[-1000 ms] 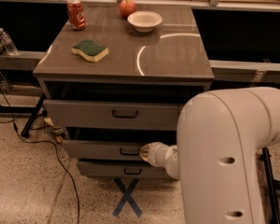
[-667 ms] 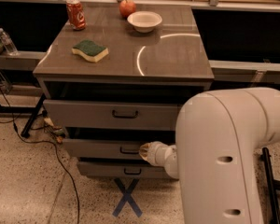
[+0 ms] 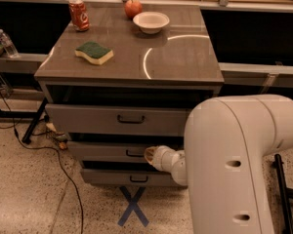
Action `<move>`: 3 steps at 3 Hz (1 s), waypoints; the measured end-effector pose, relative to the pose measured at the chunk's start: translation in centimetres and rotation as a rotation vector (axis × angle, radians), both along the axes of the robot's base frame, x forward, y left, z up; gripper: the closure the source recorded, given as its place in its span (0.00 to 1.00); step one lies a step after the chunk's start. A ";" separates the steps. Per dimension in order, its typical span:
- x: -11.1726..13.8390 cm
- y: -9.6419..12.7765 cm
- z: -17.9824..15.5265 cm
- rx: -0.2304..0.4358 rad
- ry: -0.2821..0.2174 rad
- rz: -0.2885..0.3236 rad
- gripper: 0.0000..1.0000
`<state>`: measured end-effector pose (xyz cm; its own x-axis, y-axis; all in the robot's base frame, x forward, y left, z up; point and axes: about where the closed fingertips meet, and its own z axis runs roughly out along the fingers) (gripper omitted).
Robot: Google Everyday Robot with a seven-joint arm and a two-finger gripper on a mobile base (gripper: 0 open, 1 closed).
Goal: Close middle drawer
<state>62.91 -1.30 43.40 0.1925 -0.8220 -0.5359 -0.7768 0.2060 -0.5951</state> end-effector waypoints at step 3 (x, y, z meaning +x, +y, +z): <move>-5.8 -15.0 2.1 -0.268 0.101 -0.149 1.00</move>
Offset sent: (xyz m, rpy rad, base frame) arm -0.0706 -0.1872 0.0174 -0.3295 0.1102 -0.1866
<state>57.15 -16.32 45.46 0.0166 -0.9516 -0.3070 -0.8078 0.1682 -0.5650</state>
